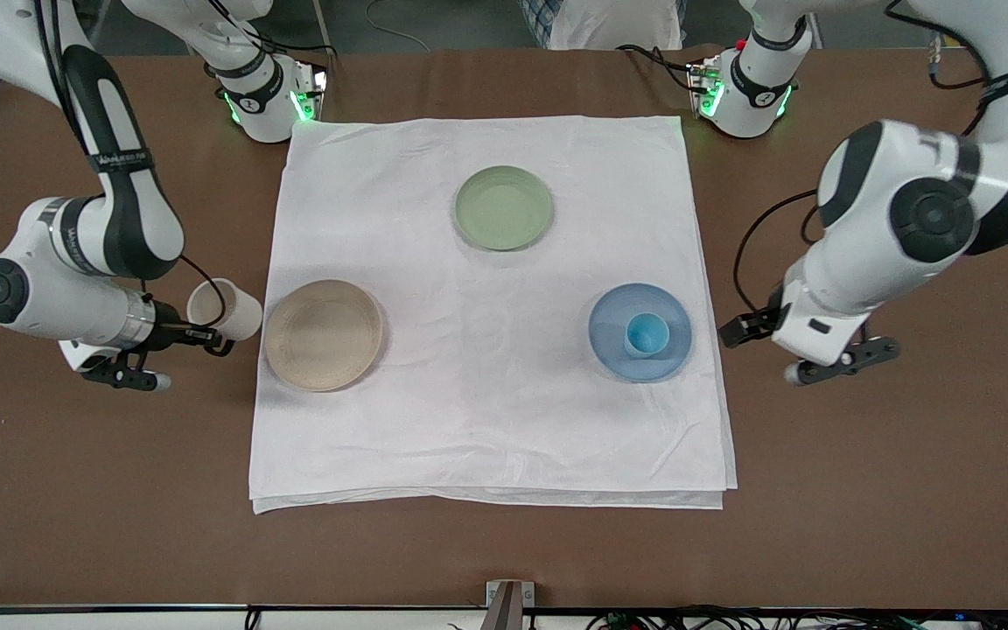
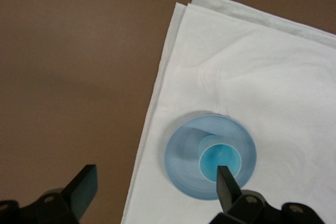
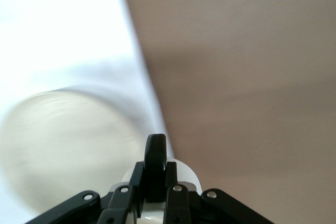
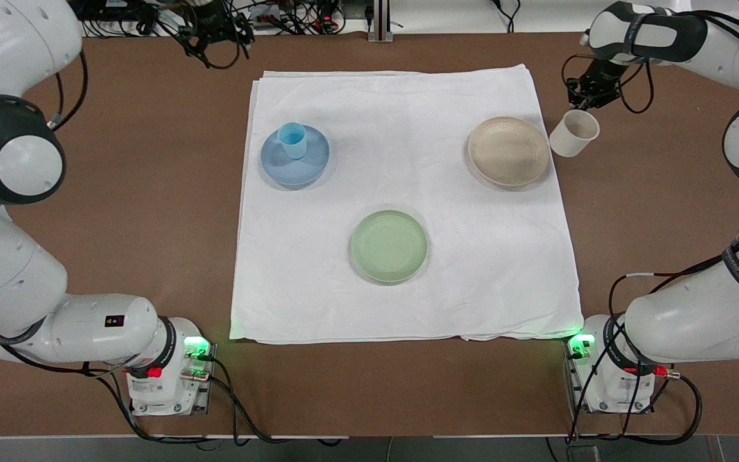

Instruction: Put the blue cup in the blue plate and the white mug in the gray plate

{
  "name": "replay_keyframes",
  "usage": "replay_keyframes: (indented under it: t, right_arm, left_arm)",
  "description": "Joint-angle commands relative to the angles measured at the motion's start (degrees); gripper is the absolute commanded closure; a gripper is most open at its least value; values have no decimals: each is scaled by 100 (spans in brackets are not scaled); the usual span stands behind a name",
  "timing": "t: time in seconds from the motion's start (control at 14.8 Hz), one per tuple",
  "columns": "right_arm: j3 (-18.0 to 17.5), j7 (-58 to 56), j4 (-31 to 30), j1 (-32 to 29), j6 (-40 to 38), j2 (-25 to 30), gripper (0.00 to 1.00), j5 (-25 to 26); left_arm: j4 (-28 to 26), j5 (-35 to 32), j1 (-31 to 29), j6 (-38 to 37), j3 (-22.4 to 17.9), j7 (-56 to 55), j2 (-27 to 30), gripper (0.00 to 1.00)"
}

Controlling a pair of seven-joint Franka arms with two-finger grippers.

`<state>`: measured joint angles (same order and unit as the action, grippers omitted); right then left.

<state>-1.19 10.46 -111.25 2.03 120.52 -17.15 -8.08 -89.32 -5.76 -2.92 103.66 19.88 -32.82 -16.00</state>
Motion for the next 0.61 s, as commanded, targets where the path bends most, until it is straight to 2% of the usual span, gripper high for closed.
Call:
replay_keyframes:
  t: [0.0,0.2,0.41,0.47,0.54]
  right_arm:
    - [-364,963,-248,376,260,80,100,-62]
    - [-355,1177,-415,746,769,-95,100,104]
    - [-364,1186,-433,755,964,-332,99,473]
    - [-364,1186,-424,747,1025,-394,97,474]
    - [-364,1186,-415,755,1052,-447,90,474]
  left_arm:
    - [555,-136,-200,-504,-2,563,148,0]
    - [529,-66,-236,-951,-115,1206,710,0]
    - [468,249,62,-1627,-694,1689,1159,0]
    - [407,424,115,-1795,-853,1882,1317,0]
    - [337,504,194,-1875,-967,1971,1440,0]
